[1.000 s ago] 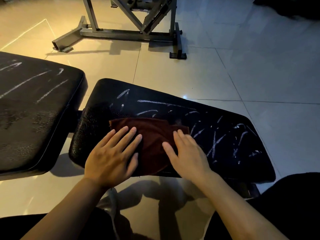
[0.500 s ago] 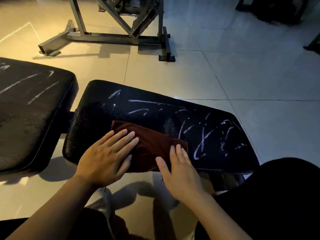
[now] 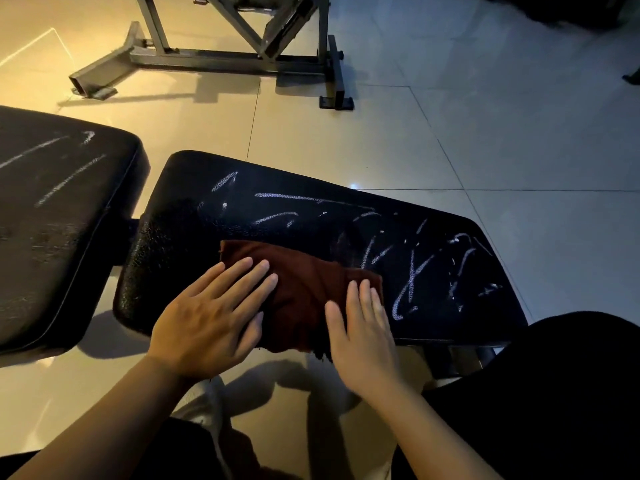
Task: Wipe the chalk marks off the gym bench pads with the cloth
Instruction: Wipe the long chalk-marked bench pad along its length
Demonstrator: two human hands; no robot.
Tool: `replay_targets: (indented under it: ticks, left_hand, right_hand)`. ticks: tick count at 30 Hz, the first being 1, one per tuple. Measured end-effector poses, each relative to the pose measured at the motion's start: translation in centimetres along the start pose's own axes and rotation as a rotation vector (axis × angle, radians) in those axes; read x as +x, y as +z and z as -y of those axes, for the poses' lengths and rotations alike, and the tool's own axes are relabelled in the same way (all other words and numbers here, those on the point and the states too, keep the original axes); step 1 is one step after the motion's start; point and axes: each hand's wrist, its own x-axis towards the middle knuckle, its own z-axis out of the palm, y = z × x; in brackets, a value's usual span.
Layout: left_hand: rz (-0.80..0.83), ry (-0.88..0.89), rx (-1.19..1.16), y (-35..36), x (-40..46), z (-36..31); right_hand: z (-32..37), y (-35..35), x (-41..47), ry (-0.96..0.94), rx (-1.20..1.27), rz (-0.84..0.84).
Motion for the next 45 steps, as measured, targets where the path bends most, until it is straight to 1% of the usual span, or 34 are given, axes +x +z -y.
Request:
replay_targets:
  ticks: [4, 8, 10, 13, 15, 18, 20, 25, 28, 30, 32, 35, 37, 41, 43, 45]
  left_hand:
    - [-0.006, 0.005, 0.003, -0.2, 0.3, -0.3]
    - [0.024, -0.002, 0.01, -0.3, 0.6, -0.7]
    - [0.021, -0.009, 0.015, -0.1, 0.5, -0.6]
    - [0.029, -0.026, 0.007, 0.0, 0.4, -0.6]
    - [0.046, -0.02, 0.015, 0.0, 0.4, -0.6]
    - [0.059, -0.017, 0.029, 0.0, 0.4, -0.6]
    - [0.075, -0.027, 0.037, -0.1, 0.6, -0.6]
    - [0.092, -0.089, 0.032, 0.0, 1.8, -2.0]
    - [0.067, -0.1, 0.029, 0.3, 2.2, -2.7]
    - [0.074, -0.077, 0.04, 0.3, 2.1, -2.6]
    - [0.087, -0.06, 0.037, 0.2, 1.6, -2.2]
    - [0.084, -0.062, 0.047, 0.0, 0.3, -1.6]
    - [0.075, -0.081, 0.051, -0.3, -0.6, -1.4]
    - [0.093, -0.083, 0.074, -0.3, -0.3, -1.7]
    - [0.09, -0.068, 0.08, -0.3, 0.5, -2.3]
    - [0.089, -0.042, 0.072, -0.3, 1.6, -3.0]
  right_hand:
    - [-0.2, -2.9, 6.6, 0.121, 0.148, -0.018]
    - [1.5, -1.6, 8.2, 0.18, 0.032, -0.149]
    - [1.9, -0.5, 6.9, 0.123, -0.01, -0.181]
    - [2.0, 0.5, 4.2, -0.043, -0.054, -0.165]
    - [1.8, 0.9, 2.7, -0.121, -0.068, -0.164]
    - [1.4, 0.9, 3.0, -0.142, -0.066, -0.14]
    - [1.1, 0.4, 4.5, -0.111, -0.085, -0.136]
    - [-0.9, -1.5, 8.5, 0.085, -0.092, -0.15]
    - [-0.8, -1.4, 8.2, 0.133, -0.084, -0.185]
    - [0.0, -0.8, 6.8, 0.151, -0.077, -0.186]
    - [1.2, 0.2, 5.3, 0.066, -0.097, -0.187]
    - [3.2, 1.5, 3.4, -0.157, -0.096, -0.191]
    - [3.5, 1.8, 3.4, -0.232, -0.078, -0.2]
    - [2.0, 1.3, 4.2, -0.263, -0.082, -0.183]
    - [1.0, 0.8, 4.5, -0.213, -0.082, -0.171]
    - [-0.8, 0.0, 4.7, -0.12, -0.081, -0.192]
